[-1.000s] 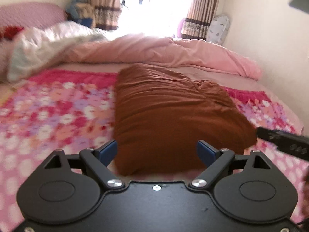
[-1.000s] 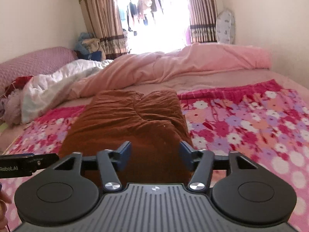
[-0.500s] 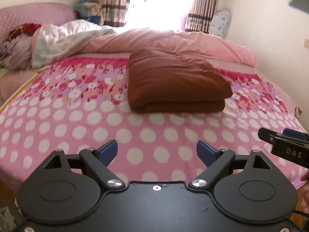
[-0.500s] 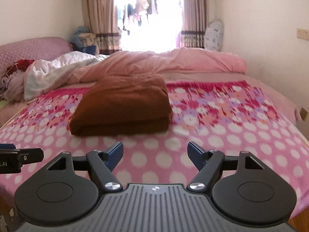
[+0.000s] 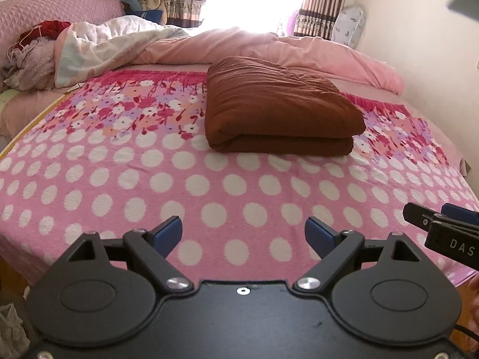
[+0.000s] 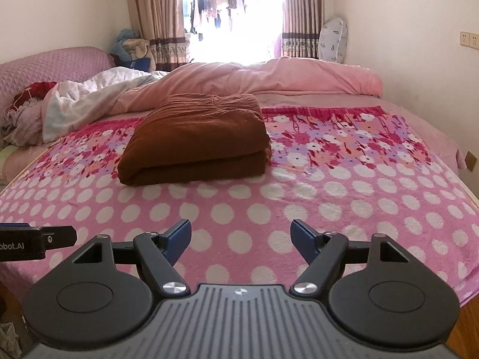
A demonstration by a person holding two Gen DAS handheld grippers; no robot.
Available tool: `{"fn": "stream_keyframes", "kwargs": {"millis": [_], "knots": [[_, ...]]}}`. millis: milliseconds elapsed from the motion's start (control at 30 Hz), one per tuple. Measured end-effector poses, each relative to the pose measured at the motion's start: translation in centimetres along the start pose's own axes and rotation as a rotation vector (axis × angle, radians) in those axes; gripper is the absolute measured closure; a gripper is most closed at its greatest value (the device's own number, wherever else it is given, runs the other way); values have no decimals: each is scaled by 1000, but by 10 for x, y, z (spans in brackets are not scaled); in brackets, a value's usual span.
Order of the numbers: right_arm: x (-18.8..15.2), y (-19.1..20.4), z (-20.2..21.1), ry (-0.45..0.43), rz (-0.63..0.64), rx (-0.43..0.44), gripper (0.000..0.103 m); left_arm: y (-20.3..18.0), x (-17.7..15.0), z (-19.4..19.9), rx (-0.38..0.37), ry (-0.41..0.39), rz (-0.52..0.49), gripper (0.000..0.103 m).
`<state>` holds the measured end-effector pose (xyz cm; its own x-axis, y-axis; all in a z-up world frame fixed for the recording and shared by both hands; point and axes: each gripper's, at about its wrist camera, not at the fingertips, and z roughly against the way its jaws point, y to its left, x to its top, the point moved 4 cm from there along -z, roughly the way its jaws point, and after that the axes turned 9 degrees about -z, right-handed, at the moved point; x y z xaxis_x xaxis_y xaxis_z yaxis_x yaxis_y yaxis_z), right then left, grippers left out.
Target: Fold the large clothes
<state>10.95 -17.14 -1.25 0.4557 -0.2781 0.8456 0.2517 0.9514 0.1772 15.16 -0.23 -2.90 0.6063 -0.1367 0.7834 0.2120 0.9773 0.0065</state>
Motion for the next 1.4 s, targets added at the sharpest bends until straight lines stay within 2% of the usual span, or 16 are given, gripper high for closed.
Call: {"fn": "stream_keyframes", "kwargs": {"millis": [1400], "knots": [[-1, -6, -7, 22, 0, -2, 15, -3, 2, -4, 11, 20, 5, 12]]}}
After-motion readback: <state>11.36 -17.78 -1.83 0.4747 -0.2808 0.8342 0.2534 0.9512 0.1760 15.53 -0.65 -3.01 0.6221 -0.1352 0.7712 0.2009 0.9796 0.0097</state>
